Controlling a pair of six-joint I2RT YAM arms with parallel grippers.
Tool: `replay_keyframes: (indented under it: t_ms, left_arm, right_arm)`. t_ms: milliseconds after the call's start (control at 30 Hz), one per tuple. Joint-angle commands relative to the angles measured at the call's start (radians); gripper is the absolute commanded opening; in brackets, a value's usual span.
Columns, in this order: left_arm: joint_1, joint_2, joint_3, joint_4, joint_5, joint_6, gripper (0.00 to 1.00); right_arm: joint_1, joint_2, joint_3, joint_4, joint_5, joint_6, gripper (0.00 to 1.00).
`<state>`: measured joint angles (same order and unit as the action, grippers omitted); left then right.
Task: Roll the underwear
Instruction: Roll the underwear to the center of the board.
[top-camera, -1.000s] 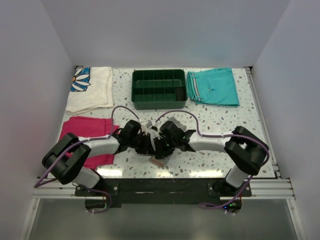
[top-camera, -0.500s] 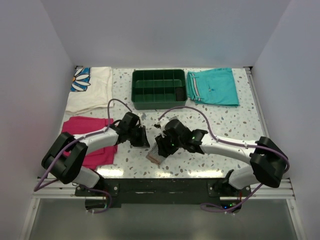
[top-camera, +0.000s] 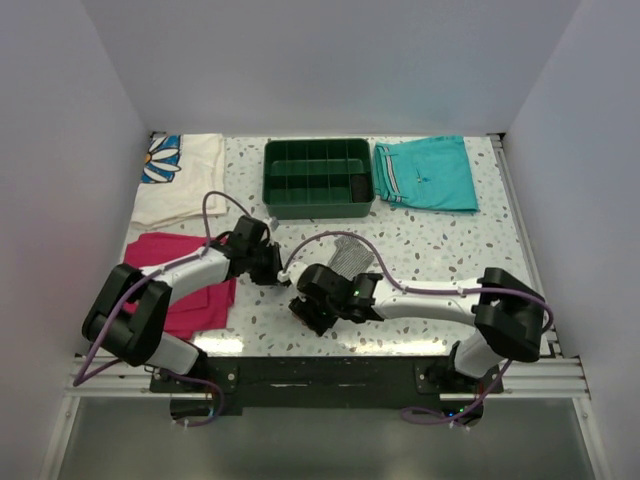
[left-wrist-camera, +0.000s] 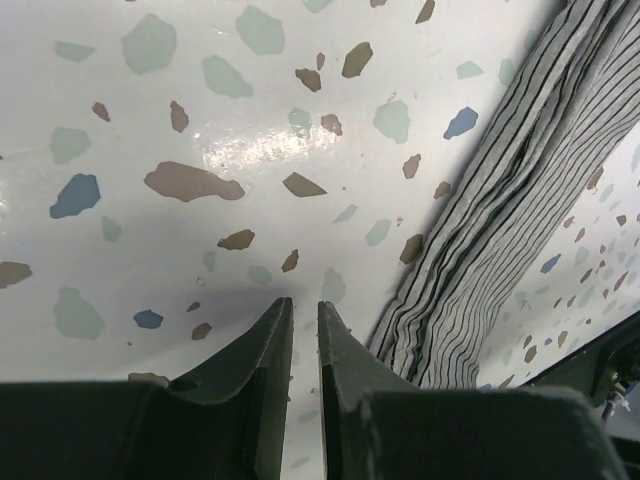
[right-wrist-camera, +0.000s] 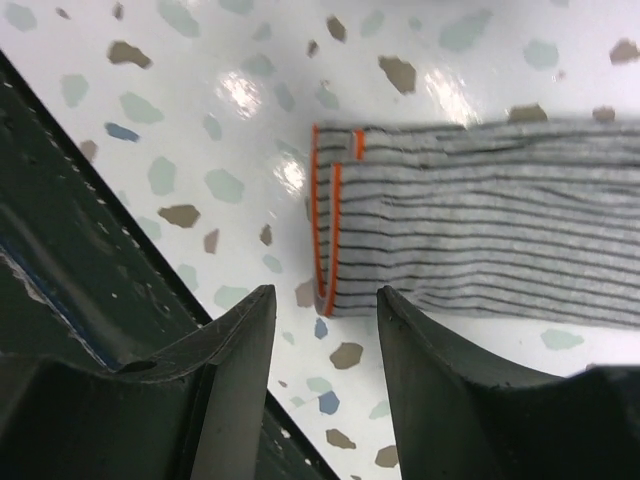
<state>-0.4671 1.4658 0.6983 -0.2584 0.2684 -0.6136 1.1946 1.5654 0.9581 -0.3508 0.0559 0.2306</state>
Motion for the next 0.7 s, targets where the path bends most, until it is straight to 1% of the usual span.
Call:
replay_keyframes:
  t_ms: [0, 133, 333, 667]
  left_arm:
    - [0.025, 0.005, 0.043, -0.008, -0.005, 0.043, 0.21]
    - [0.038, 0.001, 0.04, -0.007, -0.006, 0.049, 0.21]
    - [0.056, -0.001, 0.03, -0.004, -0.006, 0.055, 0.21]
    - [0.067, 0.011, 0.023, 0.008, 0.005, 0.064, 0.21]
  right_arm:
    - [0.045, 0.038, 0.085, -0.004, 0.079, -0.051, 0.49]
    - [0.065, 0.081, 0.103, -0.016, 0.104, -0.063, 0.49]
    - [0.092, 0.122, 0.087, -0.02, 0.179, -0.077, 0.49]
    - [0.123, 0.173, 0.054, -0.011, 0.212, -0.07, 0.49]
